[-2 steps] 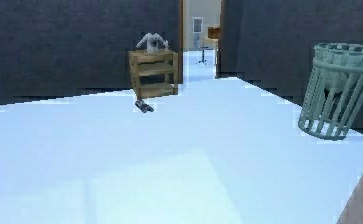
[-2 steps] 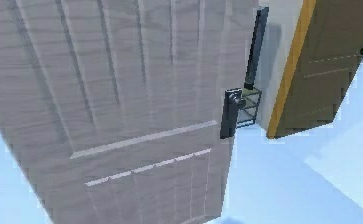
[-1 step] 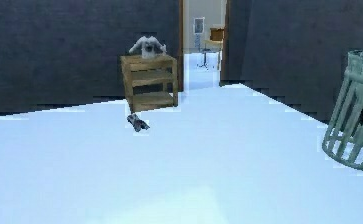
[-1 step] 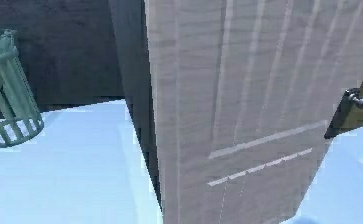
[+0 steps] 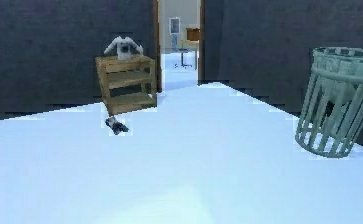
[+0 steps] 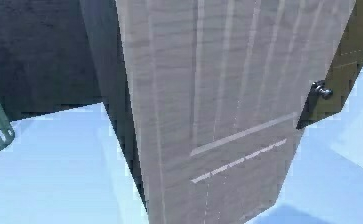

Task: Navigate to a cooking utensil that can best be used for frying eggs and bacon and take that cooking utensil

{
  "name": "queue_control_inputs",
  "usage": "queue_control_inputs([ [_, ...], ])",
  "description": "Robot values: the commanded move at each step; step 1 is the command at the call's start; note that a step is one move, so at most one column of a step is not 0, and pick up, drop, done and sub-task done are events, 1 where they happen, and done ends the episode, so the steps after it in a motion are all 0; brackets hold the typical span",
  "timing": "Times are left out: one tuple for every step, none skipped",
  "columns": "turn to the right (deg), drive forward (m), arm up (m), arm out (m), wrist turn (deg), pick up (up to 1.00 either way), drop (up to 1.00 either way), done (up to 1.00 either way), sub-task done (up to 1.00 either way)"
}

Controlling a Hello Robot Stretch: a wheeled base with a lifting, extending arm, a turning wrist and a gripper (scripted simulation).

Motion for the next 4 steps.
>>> queue_control_inputs([
  [0.0, 1.00, 0.00, 0.00, 0.0, 0.00, 0.00, 0.00, 0.00],
  [3.0, 0.00, 0.00, 0.00, 0.0, 0.00, 0.00, 0.00, 0.00],
  [0.0, 1.00, 0.00, 0.00, 0.0, 0.00, 0.00, 0.00, 0.00],
  [0.0, 1.00, 0.00, 0.00, 0.0, 0.00, 0.00, 0.00, 0.00],
])
